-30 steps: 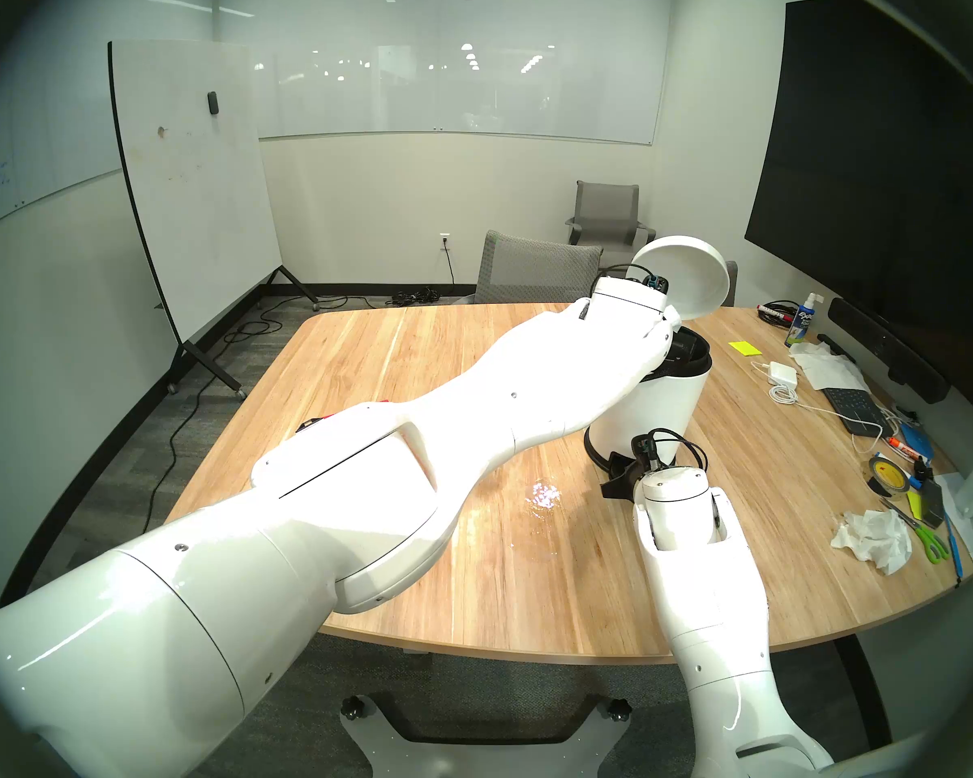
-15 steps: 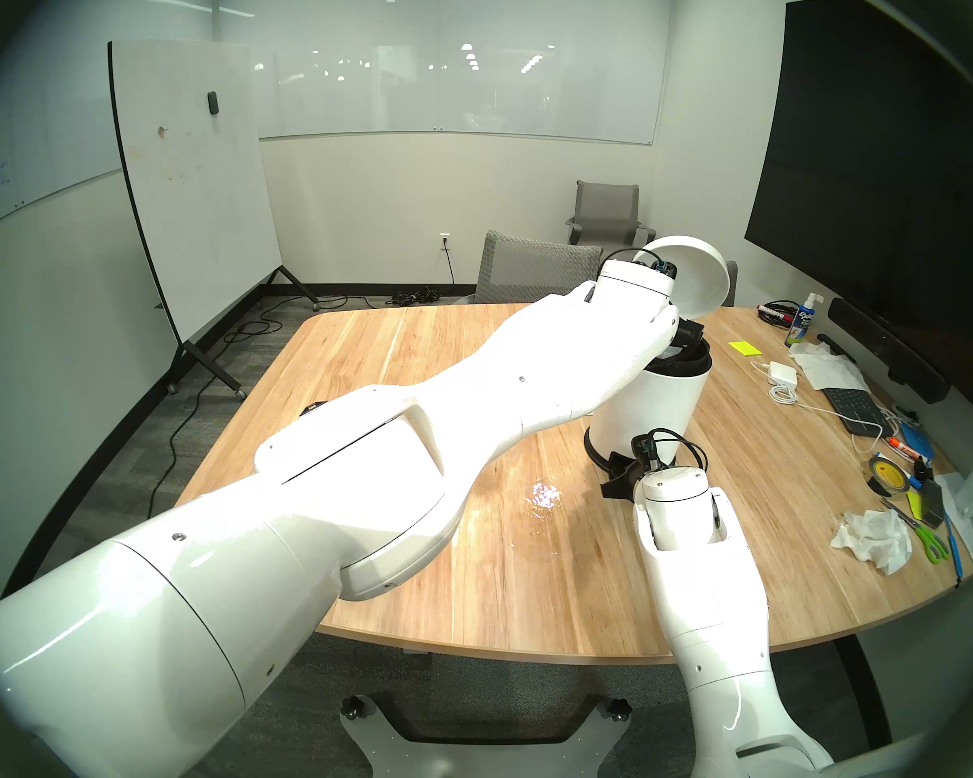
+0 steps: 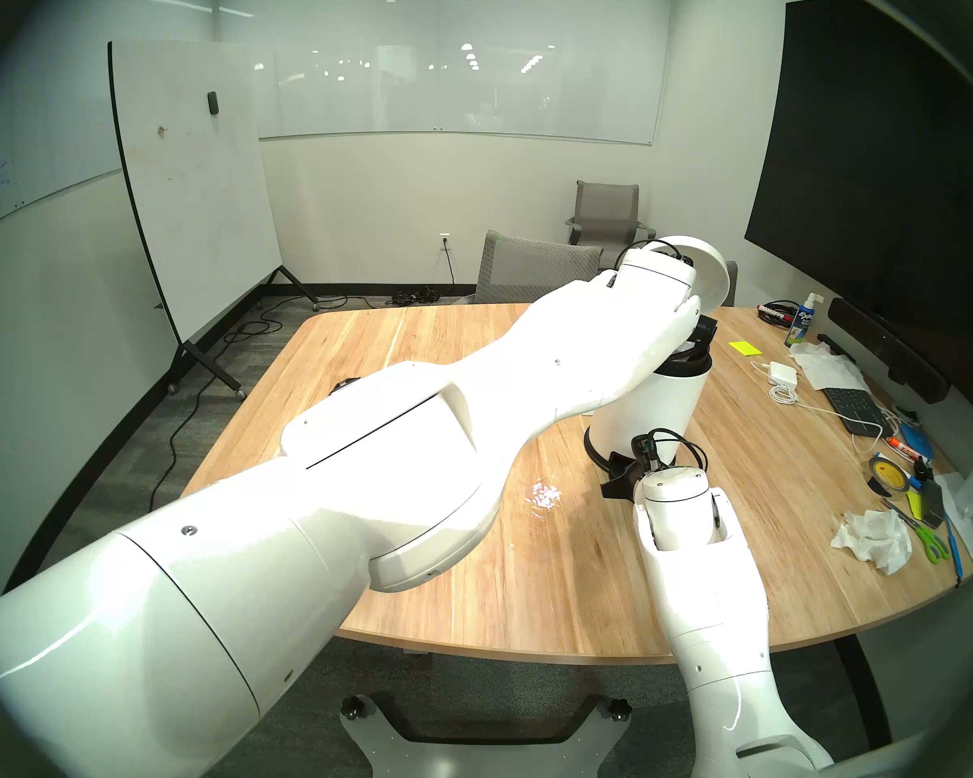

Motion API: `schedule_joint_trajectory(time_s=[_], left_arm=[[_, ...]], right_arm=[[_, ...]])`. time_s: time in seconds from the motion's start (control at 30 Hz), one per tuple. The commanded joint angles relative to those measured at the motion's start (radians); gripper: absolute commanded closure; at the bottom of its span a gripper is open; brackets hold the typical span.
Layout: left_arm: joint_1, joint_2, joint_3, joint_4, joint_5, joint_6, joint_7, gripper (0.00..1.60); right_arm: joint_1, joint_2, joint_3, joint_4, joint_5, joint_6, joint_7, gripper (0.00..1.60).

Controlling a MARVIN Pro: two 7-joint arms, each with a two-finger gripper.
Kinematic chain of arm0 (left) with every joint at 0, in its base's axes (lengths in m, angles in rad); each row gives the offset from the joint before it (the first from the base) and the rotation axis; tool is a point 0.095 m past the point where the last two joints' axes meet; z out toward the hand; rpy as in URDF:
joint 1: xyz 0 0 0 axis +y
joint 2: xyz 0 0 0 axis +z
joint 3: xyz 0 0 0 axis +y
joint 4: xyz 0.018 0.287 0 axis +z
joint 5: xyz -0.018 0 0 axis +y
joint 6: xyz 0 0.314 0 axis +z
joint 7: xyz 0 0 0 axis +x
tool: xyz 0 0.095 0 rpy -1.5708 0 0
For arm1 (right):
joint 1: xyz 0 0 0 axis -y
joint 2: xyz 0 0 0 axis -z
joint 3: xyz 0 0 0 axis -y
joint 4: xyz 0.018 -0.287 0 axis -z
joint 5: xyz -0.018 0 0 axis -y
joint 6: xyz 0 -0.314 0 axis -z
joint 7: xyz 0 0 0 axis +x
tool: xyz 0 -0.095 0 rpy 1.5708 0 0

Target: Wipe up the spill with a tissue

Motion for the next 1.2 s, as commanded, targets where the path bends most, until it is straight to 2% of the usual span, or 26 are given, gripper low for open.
schedule_joint_trajectory(time_s=[0.0, 0.2, 0.47, 0.8, 0.93, 1.17], left_arm=[[-0.065, -0.052, -0.005, 0.058, 0.004, -0.034, -0.019, 0.0], [-0.087, -0.052, -0.013, 0.09, 0.004, -0.046, -0.038, 0.0], [-0.121, -0.052, -0.01, 0.056, -0.005, -0.043, -0.052, 0.0], [-0.045, -0.052, 0.07, -0.005, -0.031, -0.061, -0.057, 0.0], [-0.03, -0.052, 0.088, 0.024, -0.045, -0.08, -0.051, 0.0], [-0.067, -0.052, 0.086, 0.115, -0.065, -0.091, -0.06, 0.0]], right_arm=[[-0.037, -0.007, -0.006, 0.052, 0.003, 0.018, 0.011, 1.6], [-0.037, -0.007, -0.006, 0.051, 0.003, 0.018, 0.01, 1.6], [-0.04, -0.007, -0.005, 0.046, 0.003, 0.015, 0.009, 1.6], [-0.04, -0.007, -0.005, 0.046, 0.003, 0.014, 0.009, 1.6], [-0.038, -0.007, -0.006, 0.05, 0.003, 0.016, 0.01, 1.6], [-0.036, -0.006, -0.006, 0.055, 0.003, 0.019, 0.012, 1.6]])
